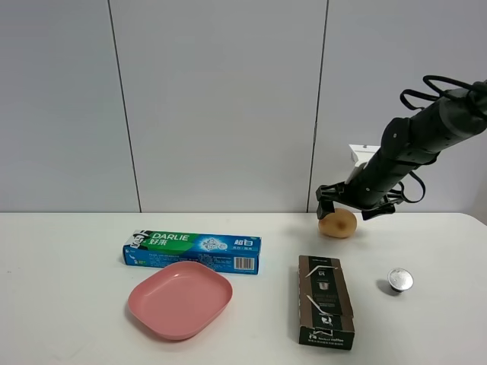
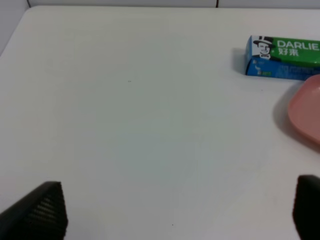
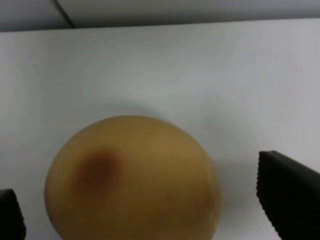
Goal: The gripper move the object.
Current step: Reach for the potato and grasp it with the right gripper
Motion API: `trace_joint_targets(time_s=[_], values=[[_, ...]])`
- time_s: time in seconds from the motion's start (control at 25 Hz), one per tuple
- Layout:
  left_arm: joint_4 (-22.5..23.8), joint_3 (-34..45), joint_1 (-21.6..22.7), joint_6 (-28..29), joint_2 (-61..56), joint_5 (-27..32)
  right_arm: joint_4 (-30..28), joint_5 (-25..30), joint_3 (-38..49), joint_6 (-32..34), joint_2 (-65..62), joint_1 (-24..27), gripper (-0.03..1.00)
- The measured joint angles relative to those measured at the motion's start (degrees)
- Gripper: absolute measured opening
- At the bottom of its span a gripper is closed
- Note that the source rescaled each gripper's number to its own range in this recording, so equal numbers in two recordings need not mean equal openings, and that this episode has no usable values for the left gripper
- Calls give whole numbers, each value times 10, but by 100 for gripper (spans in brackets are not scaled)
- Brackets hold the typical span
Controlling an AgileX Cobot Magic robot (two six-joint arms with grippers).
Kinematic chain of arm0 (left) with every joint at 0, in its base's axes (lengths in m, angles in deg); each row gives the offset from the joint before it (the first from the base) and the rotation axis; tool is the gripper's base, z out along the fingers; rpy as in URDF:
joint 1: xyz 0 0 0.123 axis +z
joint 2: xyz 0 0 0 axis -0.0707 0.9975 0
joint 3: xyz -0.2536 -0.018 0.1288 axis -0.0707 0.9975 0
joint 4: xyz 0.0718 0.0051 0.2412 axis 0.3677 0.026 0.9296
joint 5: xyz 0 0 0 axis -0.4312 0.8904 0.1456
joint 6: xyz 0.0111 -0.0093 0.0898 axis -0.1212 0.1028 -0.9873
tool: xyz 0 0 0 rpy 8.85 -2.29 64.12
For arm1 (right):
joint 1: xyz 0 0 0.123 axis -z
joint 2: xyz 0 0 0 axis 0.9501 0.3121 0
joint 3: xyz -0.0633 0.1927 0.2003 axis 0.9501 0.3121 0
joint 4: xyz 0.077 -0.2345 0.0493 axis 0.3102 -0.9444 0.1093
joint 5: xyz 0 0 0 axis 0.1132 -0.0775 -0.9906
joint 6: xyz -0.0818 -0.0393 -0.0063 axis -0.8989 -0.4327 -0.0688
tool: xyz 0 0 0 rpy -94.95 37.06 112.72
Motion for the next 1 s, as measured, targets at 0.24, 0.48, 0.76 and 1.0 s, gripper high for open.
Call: trace_joint_targets(time_s=[0.24,0.48,0.76,1.0], values=[[0,0,0,0,0,0,20,-5,0,0,12,0,96],[0,0,0,0,0,0,25,-9,0,-2,12,0,70],[0,0,0,0,0,0,25,-3,0,-2,12,0,30],[0,0,0,0,0,0,26,-3,0,-2,12,0,4]])
